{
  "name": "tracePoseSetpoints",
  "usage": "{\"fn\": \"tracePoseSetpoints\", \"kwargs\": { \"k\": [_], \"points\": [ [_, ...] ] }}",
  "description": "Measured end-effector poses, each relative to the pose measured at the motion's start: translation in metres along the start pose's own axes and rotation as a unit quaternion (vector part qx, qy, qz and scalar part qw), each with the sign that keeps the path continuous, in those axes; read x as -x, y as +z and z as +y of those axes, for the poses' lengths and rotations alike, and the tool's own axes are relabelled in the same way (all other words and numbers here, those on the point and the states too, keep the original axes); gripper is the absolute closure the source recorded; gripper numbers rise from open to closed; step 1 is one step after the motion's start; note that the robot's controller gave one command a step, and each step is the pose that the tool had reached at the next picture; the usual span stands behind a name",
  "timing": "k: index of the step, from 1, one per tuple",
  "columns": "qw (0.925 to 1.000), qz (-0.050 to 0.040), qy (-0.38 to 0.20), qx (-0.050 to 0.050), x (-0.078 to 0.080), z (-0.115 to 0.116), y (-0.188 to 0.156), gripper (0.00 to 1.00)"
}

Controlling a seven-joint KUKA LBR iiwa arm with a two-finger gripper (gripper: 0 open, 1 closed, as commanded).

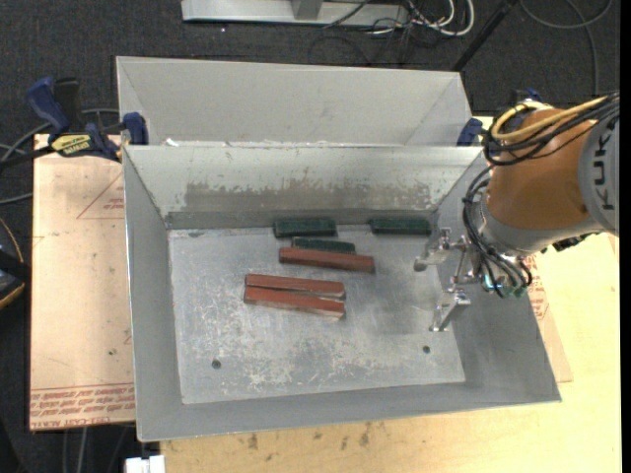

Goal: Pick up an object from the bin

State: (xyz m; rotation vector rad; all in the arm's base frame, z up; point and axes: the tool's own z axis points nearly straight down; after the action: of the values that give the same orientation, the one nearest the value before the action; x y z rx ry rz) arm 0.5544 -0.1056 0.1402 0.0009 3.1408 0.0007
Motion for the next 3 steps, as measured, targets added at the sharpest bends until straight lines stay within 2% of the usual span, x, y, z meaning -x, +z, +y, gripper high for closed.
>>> {"fn": "tracePoseSetpoints", "kwargs": {
  "k": [1,2,3],
  "points": [
    [0.9994,-0.0009,0.034,-0.001,0.008,0.013,0.003,0.0],
    [0.9987,-0.0018,0.05,0.001,0.028,0.041,0.024,0.0],
    [0.9979,-0.0002,-0.065,0.0,0.058,0.06,0.018,0.0]
  ]
}}
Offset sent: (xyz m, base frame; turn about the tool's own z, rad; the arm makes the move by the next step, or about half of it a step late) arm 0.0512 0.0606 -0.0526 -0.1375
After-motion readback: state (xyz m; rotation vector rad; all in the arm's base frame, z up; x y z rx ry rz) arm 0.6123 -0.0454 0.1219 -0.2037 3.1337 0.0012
